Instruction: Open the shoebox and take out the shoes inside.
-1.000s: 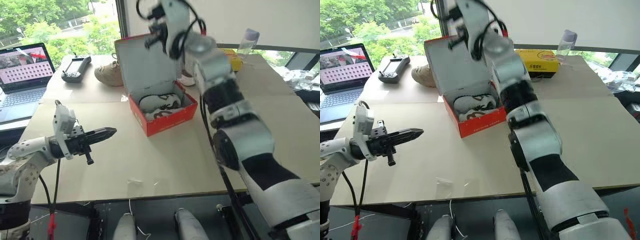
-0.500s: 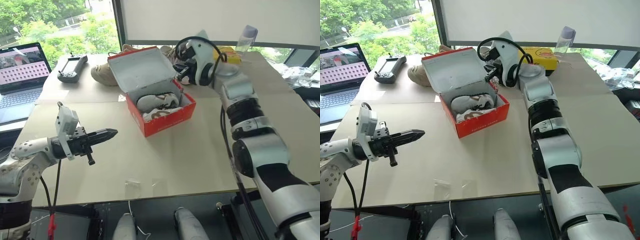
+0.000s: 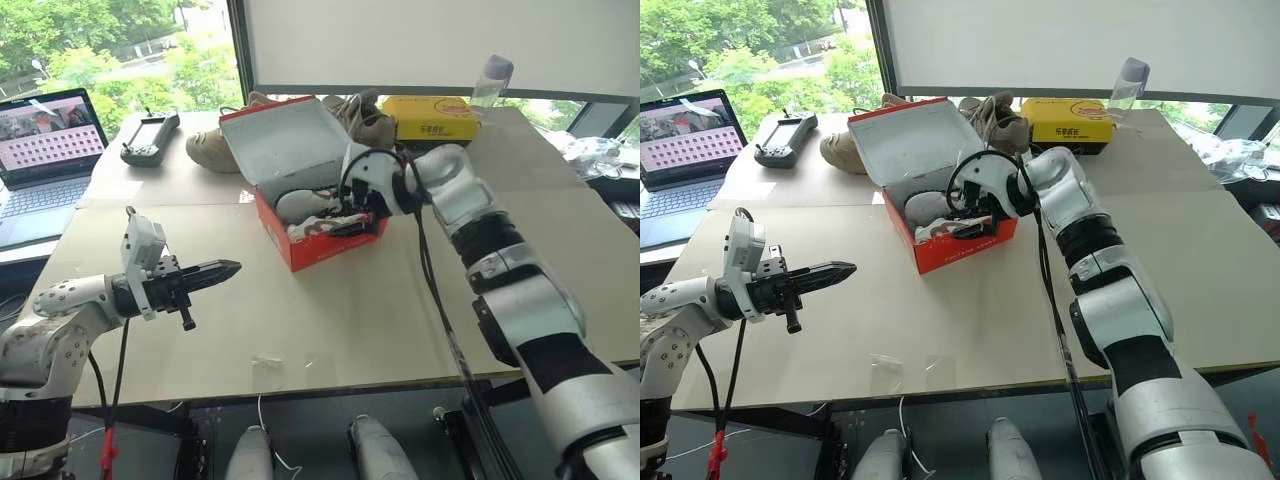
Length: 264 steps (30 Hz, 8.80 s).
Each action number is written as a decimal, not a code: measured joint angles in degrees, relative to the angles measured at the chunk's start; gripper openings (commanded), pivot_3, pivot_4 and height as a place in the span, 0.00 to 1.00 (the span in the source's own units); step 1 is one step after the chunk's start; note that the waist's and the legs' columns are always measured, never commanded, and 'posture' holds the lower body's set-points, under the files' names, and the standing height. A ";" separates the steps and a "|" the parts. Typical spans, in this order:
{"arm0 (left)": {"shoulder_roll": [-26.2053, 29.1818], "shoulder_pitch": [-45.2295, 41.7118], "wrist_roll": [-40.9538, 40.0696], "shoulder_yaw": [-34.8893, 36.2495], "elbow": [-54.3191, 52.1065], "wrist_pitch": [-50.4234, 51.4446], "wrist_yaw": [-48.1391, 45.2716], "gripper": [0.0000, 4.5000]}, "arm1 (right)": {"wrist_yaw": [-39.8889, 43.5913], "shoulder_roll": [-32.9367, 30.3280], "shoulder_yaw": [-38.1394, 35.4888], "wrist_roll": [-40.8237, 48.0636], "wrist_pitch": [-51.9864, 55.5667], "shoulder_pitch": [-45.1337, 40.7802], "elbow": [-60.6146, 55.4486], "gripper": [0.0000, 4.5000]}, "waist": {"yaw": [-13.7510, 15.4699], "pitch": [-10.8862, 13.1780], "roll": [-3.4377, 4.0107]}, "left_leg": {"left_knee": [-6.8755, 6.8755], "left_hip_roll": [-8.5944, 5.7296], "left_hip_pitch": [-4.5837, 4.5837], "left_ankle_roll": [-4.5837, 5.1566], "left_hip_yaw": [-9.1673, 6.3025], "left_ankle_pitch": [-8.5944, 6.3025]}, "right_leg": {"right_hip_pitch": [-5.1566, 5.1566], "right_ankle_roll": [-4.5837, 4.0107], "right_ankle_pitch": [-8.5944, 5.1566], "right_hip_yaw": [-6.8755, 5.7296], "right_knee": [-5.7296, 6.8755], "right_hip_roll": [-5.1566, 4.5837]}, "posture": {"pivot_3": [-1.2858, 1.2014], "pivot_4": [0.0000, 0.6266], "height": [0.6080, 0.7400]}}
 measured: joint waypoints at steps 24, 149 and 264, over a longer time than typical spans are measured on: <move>0.11 2.11 -1.76 0.77 -2.34 0.27 1.73 0.00 | -7.65 4.49 -4.34 -4.62 -2.14 -7.62 16.65 0.99 | 0.12 0.01 0.01 | 0.01 0.00 0.01 0.00 -0.01 0.00 | -0.01 -0.08 -0.02 0.00 0.11 0.01 | 0.52 0.24 0.79; -2.09 -2.59 2.67 -3.06 1.44 0.08 5.58 0.00 | -14.11 -3.60 0.76 0.32 18.54 6.31 -26.17 1.00 | 0.81 0.41 0.36 | -0.18 -0.09 0.58 0.00 -0.07 -0.01 | 0.54 -0.04 -0.45 0.02 0.09 0.00 | 0.52 0.24 0.79; -1.60 -2.36 4.00 -3.01 0.74 0.20 5.83 0.00 | -17.78 -1.98 -8.75 -1.71 14.30 1.16 -0.35 0.46 | -1.20 0.43 0.32 | -0.20 -0.09 0.65 0.00 -0.14 -0.01 | 0.61 -0.05 -0.41 0.04 0.13 0.02 | 0.52 0.24 0.79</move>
